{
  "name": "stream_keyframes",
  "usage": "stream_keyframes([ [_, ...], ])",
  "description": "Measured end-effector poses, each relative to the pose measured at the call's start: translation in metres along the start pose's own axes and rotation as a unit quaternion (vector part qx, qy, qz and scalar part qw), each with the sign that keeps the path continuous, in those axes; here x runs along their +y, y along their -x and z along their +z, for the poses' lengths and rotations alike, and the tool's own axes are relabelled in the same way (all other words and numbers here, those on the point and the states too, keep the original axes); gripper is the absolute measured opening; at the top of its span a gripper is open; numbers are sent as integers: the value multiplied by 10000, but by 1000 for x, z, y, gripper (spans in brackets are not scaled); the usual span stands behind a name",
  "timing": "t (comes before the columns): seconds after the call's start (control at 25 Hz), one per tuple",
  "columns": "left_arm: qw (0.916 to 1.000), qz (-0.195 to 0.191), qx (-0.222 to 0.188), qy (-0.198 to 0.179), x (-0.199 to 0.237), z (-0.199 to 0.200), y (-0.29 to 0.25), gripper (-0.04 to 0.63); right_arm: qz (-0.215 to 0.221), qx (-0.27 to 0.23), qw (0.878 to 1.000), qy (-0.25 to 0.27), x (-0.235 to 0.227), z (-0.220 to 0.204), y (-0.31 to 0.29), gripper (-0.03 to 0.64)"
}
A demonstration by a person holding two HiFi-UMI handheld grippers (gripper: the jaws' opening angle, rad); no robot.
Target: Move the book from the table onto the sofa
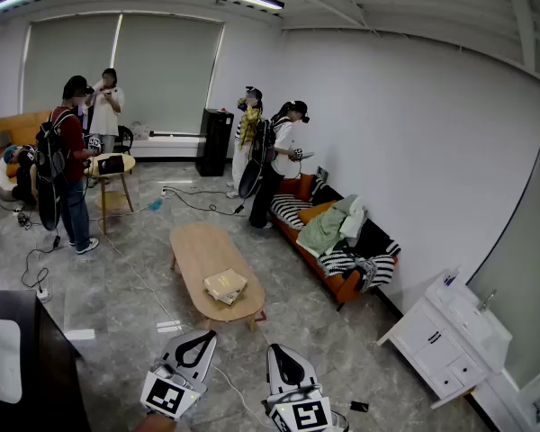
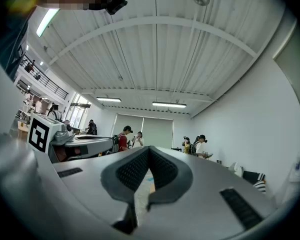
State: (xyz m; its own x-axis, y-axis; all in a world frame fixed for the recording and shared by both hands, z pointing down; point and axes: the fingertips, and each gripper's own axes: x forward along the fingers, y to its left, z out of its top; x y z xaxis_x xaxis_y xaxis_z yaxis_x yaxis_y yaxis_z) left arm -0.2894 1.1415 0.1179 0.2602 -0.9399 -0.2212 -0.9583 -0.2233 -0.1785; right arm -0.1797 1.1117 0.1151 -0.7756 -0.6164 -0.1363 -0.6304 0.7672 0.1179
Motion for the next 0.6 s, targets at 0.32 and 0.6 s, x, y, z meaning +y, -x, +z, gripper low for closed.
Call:
stream_keyframes([
  [0.32, 10000, -14, -19, -37, 4, -3, 2, -12, 32, 73, 9999, -106, 2, -6, -4, 14],
  [0.6, 10000, -13, 19, -24, 1, -5, -4, -12, 82, 143, 9997, -195, -2, -11, -4, 15],
])
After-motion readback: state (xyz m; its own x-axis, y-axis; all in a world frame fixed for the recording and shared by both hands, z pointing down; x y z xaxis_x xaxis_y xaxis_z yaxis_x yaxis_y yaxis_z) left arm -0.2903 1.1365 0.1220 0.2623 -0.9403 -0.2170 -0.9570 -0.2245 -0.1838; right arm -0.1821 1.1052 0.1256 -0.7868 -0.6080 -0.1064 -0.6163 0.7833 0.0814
